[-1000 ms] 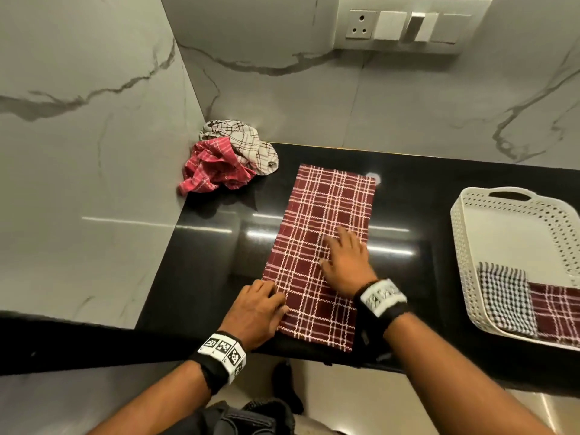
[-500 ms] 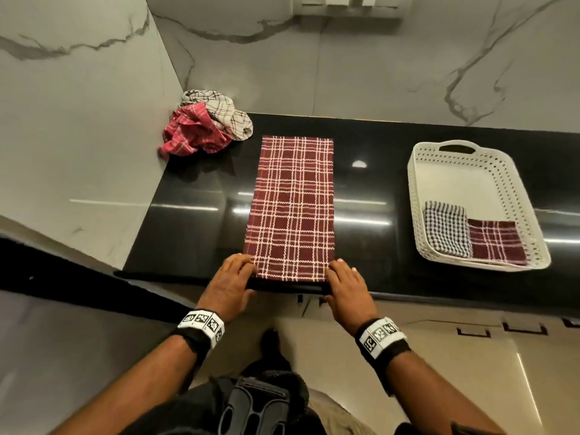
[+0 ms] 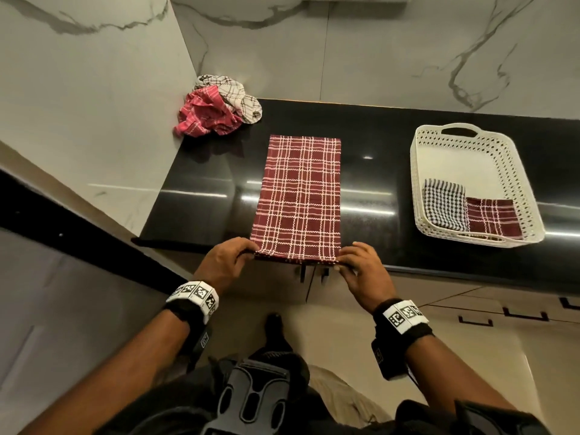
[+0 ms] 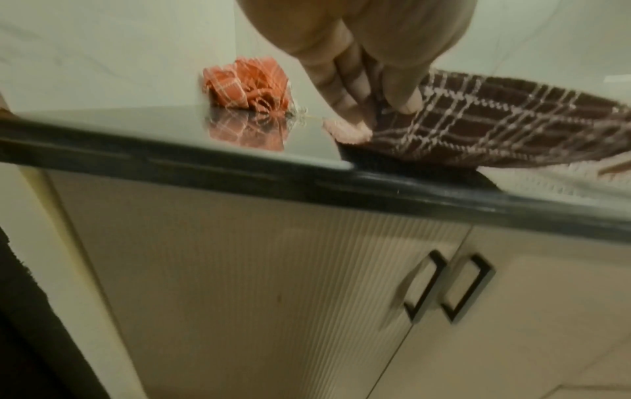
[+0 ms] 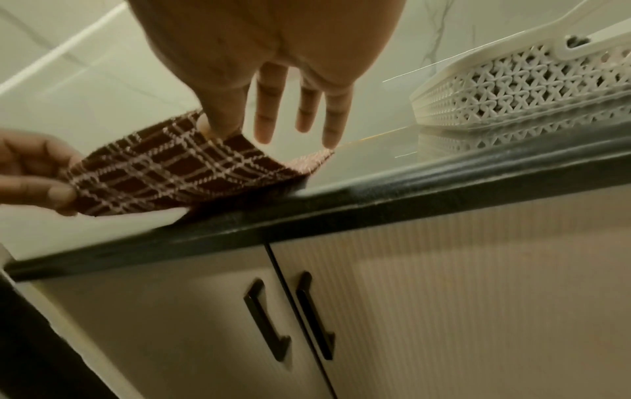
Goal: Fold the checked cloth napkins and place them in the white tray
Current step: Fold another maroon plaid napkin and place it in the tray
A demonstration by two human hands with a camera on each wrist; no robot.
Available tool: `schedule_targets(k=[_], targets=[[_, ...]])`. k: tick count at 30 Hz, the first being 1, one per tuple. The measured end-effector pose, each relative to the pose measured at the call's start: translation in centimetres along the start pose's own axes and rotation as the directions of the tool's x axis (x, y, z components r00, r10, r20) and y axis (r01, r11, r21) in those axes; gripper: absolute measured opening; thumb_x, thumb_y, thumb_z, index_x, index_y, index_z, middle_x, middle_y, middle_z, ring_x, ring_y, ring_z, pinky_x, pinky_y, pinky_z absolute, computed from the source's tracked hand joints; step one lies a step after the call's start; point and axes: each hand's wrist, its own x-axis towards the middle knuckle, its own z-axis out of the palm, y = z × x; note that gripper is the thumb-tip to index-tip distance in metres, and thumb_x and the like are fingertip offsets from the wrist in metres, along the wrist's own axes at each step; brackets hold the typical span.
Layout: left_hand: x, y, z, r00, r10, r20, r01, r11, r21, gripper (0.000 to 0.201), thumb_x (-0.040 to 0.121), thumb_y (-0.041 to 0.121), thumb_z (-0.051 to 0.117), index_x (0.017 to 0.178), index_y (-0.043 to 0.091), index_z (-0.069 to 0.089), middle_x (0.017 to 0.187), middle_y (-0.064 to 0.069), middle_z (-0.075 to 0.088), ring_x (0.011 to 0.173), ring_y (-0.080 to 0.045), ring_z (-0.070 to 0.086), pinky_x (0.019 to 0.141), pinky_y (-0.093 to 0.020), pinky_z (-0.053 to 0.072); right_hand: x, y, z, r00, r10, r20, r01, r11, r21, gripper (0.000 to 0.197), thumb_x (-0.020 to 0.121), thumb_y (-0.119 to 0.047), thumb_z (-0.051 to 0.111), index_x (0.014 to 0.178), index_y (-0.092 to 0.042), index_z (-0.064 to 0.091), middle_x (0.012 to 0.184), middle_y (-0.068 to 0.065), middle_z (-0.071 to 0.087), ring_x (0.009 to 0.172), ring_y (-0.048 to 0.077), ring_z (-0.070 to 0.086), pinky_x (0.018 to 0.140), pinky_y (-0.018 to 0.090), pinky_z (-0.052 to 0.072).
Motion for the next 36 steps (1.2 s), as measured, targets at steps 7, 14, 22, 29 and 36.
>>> schedule_targets(k=[7, 14, 22, 29, 36], targets=[[-0.1, 2.8, -6.7, 0.915, -0.169, 0.367, 0.271, 0.93, -0.249, 0.029, 0.089, 0.004, 0.069, 0.108, 0.026, 0.074, 0.103, 0.018, 0.074, 0.101, 0.0, 0.068, 0.089, -0.018, 0.053, 0.6, -4.6, -7.5, 0.835, 0.122, 0.536, -0.371, 0.845, 0.386, 0.008, 0.088, -0.019, 0.075, 0.089, -0.025, 0.08, 0.092, -0.006, 0.077, 0.091, 0.014, 0.072, 0.086, 0.028, 0.056], [9.4, 1.4, -8.3, 0.987, -0.146, 0.071, 0.16, 0.945, -0.285, 0.02, 0.088, 0.01, 0.072, 0.108, 0.015, 0.07, 0.099, 0.01, 0.074, 0.095, 0.0, 0.069, 0.087, -0.017, 0.053, 9.4, -4.1, -8.0, 0.942, 0.231, 0.244, -0.334, 0.718, 0.61, 0.011, 0.093, -0.008, 0.066, 0.1, -0.007, 0.074, 0.087, 0.001, 0.077, 0.077, 0.005, 0.07, 0.068, 0.016, 0.051], [23.1, -4.9, -2.6, 0.954, -0.282, 0.098, 0.296, 0.935, -0.194, 0.013, 0.086, 0.015, 0.073, 0.088, 0.027, 0.071, 0.088, 0.002, 0.074, 0.084, -0.016, 0.07, 0.086, -0.038, 0.056, 21.6, 2.3, -1.2, 0.822, 0.569, 0.024, -0.531, 0.752, 0.391, 0.002, 0.09, -0.014, 0.07, 0.091, -0.016, 0.07, 0.075, 0.0, 0.069, 0.068, 0.015, 0.067, 0.068, 0.036, 0.058], [26.4, -7.3, 0.3, 0.963, -0.256, 0.082, 0.26, 0.965, -0.038, 0.007, 0.089, 0.015, 0.071, 0.096, 0.017, 0.073, 0.093, 0.004, 0.07, 0.081, -0.01, 0.059, 0.081, -0.024, 0.045, 23.9, 4.1, 1.0, 0.767, 0.638, -0.069, -0.607, 0.757, 0.242, 0.008, 0.093, -0.021, 0.065, 0.095, -0.017, 0.072, 0.085, 0.001, 0.07, 0.081, 0.018, 0.066, 0.073, 0.026, 0.047], [27.7, -7.8, 0.6, 0.962, -0.237, 0.133, 0.237, 0.971, 0.017, 0.006, 0.094, 0.021, 0.063, 0.097, 0.018, 0.068, 0.093, 0.003, 0.069, 0.087, -0.014, 0.061, 0.085, -0.028, 0.047, 25.0, 4.3, 1.2, 0.765, 0.641, -0.062, -0.63, 0.765, 0.137, 0.012, 0.099, -0.022, 0.055, 0.097, -0.017, 0.066, 0.093, 0.005, 0.07, 0.085, 0.02, 0.065, 0.077, 0.031, 0.051]])
